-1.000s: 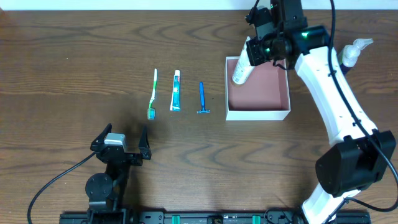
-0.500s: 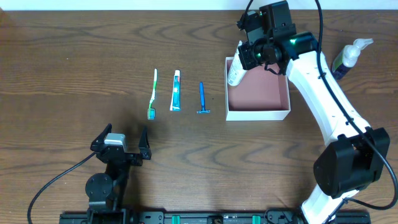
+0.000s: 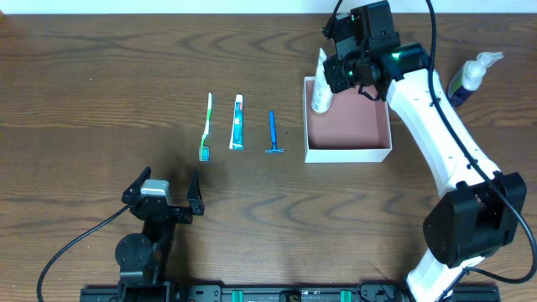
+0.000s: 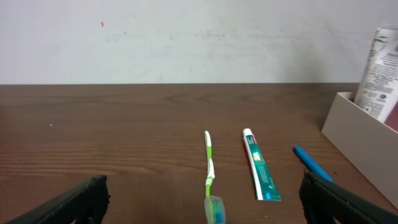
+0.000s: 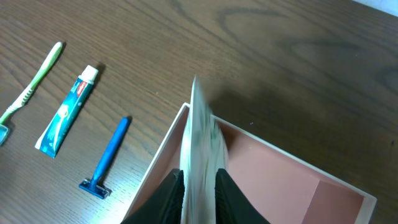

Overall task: Pack container
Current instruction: 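Carry the lotion tube over the box and lower it inside, release, then move the right gripper to the pump soap bottle and grasp it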

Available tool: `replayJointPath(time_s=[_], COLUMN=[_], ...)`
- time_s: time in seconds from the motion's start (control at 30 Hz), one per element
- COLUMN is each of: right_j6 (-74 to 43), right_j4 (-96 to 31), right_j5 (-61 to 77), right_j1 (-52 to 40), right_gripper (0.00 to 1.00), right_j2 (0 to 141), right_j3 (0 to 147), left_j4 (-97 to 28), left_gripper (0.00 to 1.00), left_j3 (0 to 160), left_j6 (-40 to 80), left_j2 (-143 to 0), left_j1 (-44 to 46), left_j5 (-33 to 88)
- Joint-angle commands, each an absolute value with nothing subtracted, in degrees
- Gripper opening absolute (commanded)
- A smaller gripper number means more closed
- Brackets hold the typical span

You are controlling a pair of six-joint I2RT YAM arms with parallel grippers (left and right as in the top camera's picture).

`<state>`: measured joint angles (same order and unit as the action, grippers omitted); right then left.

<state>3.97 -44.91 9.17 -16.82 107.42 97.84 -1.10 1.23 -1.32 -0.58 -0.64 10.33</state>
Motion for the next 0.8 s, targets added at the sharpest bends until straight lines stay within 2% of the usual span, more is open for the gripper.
replayJointPath(time_s=[0.0,0.13,0.27,0.4,0.5,0.67,0.77], right_j6=[3.5,3.4,3.2,3.2,3.2,3.2,1.3], right_j4=[-44.8,-44.0,-45.2,-51.8,-59.1,-65.5,-67.9], right_j5=[9.3,9.2,10.5,9.9,2.7,-10.6,-11.0], right_j1=[-17.3,-17.3,-17.3,-16.9,-15.3,-8.0,-0.2], right_gripper=[0.22,0.36,0.43,0.62,0.71,0.96,0.99], right_j2=[106.5,106.4,106.0,105.5,105.5,105.5,105.6], right_j3=[98.1,98.8,104.1,116.2,126.7,137.2,138.0], left_j4=[-2.9,-2.9,-2.9,-2.9,-2.9,-2.9,-2.9], left_gripper=[0.98,0.98,0.98,0.98,0.98,0.98,0.98], left_j3=[0.2,0.2,0.2,0.2,0.2,0.2,0.2], left_j6=[-1.5,-1.5,-1.5,-1.5,-1.5,-1.5,-1.4], left_j2=[-0.2,-0.2,-0.2,-0.2,-0.2,-0.2,-0.2], left_j1=[-0.8,-0.8,-0.8,-0.8,-0.8,-0.8,-0.8], left_j5=[11.1,11.1,11.1,11.1,11.1,11.1,11.1])
